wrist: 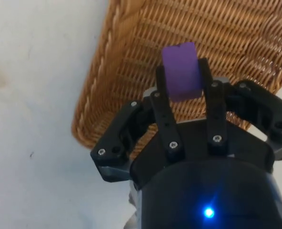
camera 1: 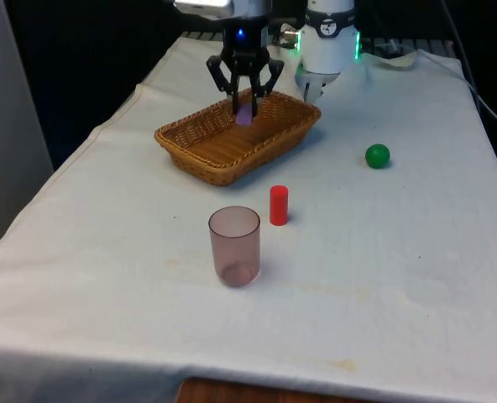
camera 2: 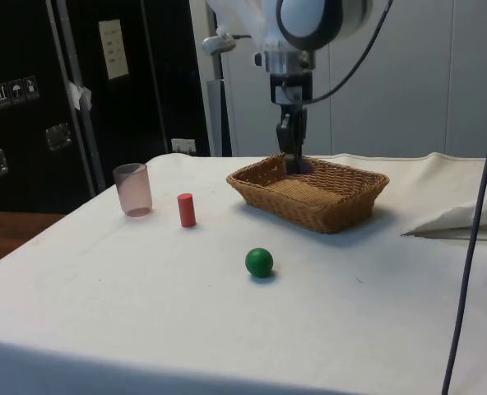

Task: Pick up the triangular block and place it into the basket.

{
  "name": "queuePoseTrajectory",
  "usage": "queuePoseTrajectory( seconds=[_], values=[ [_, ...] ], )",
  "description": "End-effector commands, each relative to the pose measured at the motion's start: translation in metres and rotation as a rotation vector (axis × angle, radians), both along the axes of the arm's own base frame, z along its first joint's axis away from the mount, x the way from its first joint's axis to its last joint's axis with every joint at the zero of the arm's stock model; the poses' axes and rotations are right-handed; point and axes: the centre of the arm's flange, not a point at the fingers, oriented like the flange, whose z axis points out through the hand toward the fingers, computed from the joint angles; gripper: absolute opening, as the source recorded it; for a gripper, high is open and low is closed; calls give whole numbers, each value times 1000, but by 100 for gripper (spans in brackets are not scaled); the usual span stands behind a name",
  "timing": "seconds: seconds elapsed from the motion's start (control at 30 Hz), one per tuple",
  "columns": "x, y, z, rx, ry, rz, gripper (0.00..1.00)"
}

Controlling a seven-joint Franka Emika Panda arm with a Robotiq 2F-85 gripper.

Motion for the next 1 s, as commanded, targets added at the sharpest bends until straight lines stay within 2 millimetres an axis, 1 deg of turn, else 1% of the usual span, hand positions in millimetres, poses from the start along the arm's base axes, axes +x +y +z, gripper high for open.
queuePoseTrajectory(
  seconds=[0.0, 0.03, 0.17, 0.43, 0.47, 0.5, 0.67, 0.7, 0.73, 0.87, 0.9, 0.97],
  values=[
    [-1, -1, -3, 7, -15, -2, 33],
    [-2, -3, -8, 4, -19, -6, 33],
    [-1, -6, -16, -9, -12, -12, 33],
    [-9, -4, -37, -20, -47, -41, 33],
    [-8, -7, -36, -25, -29, -36, 33],
    [-9, -4, -37, -20, -47, -41, 33],
    [-10, -4, -44, -26, -55, -57, 33],
    [-10, -7, -47, -38, -40, -55, 33],
    [-11, -3, -45, -24, -54, -61, 33],
    [-10, -5, -47, -29, -47, -62, 33],
    [-10, -5, -47, -30, -44, -60, 34],
    [-10, -6, -47, -32, -43, -60, 41]
  ],
)
